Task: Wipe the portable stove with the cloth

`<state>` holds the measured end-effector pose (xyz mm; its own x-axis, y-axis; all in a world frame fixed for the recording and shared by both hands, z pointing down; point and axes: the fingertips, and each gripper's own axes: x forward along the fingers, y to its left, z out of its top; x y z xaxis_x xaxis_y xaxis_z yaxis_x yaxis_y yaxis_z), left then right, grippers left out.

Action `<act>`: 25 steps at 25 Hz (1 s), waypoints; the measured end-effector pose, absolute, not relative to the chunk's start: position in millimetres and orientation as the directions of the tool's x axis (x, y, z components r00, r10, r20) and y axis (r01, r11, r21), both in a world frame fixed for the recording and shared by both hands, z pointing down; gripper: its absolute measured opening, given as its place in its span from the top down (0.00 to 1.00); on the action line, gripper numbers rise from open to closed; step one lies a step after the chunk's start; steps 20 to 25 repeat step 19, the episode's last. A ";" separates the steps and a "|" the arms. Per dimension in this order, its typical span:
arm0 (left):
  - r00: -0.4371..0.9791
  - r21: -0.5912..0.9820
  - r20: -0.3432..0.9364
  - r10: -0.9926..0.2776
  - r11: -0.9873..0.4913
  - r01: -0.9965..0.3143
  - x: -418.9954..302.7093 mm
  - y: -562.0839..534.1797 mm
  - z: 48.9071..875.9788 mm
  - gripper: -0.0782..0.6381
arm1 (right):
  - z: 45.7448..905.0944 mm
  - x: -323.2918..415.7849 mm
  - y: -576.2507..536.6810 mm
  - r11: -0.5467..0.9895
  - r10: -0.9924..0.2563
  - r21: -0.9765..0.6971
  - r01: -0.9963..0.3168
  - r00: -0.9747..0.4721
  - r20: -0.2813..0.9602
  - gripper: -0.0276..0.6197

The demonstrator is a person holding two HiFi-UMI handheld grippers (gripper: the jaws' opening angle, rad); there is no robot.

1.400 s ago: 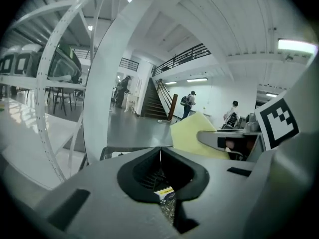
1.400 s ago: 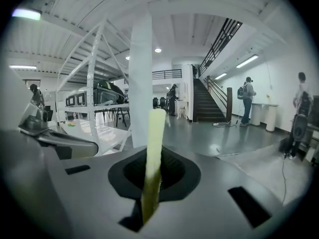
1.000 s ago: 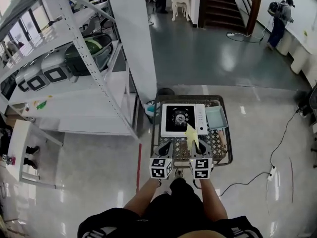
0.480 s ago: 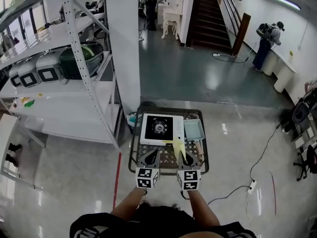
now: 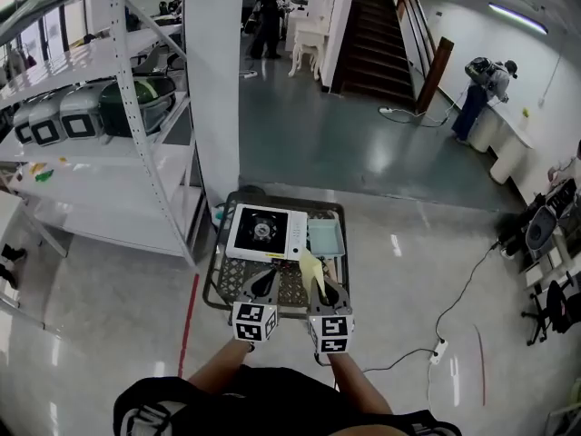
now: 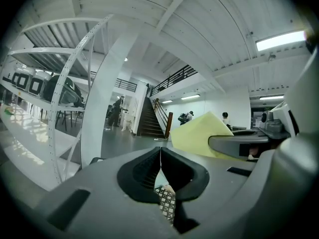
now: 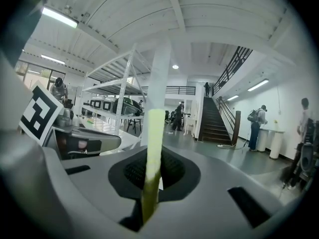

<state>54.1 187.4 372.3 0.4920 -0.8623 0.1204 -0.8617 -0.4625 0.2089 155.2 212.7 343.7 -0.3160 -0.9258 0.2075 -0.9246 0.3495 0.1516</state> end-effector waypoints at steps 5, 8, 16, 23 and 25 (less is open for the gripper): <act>0.498 0.231 0.120 -0.859 -0.464 -0.855 75.7 184.1 362.2 0.86 | 331.2 164.4 207.4 0.366 -0.923 0.150 -0.919 -0.337 0.187 0.94; 0.499 0.226 0.116 -0.859 -0.467 -0.855 84.1 187.1 357.2 0.86 | 324.6 170.8 208.3 0.369 -0.923 0.156 -0.916 -0.341 0.180 0.94; 0.514 0.177 0.109 -0.851 -0.492 -0.852 76.4 179.8 347.4 0.86 | 323.6 170.4 201.9 0.332 -0.939 0.111 -0.937 -0.317 0.132 0.94; 0.535 0.170 0.116 -0.837 -0.514 -0.841 75.6 182.6 357.2 0.86 | 334.0 164.9 202.1 0.316 -0.944 0.092 -0.944 -0.303 0.128 0.94; 0.535 0.170 0.116 -0.837 -0.514 -0.841 75.6 182.6 357.2 0.86 | 334.0 164.9 202.1 0.316 -0.944 0.092 -0.944 -0.303 0.128 0.94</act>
